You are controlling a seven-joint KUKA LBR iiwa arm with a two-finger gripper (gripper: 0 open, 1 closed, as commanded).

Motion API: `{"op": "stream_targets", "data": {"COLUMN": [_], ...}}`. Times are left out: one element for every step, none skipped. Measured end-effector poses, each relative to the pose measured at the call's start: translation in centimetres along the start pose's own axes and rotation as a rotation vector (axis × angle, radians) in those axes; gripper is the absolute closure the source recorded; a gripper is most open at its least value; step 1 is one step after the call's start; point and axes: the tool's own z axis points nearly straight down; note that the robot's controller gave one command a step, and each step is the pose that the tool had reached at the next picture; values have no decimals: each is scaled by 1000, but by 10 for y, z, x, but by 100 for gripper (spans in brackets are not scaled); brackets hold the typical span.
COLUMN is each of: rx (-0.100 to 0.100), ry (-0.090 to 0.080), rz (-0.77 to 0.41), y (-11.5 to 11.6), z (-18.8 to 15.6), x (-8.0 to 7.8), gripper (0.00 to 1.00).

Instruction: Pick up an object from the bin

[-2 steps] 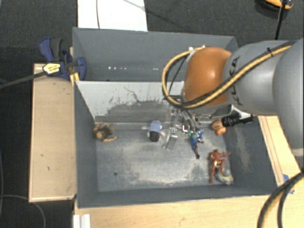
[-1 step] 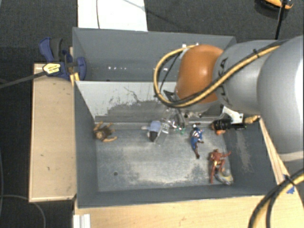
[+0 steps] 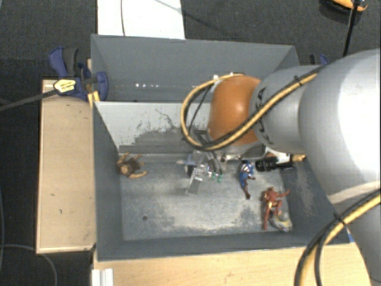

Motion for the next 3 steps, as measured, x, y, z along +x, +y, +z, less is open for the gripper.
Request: {"op": "stream_targets", "data": {"rx": [-6, -6, -5], "ry": [-10, -9, -8], "rz": [212, 213, 213], "y": [13, 13, 13], "z": [-2, -2, -5], "x": [-4, -4, -4], "gripper": [100, 100, 100]}}
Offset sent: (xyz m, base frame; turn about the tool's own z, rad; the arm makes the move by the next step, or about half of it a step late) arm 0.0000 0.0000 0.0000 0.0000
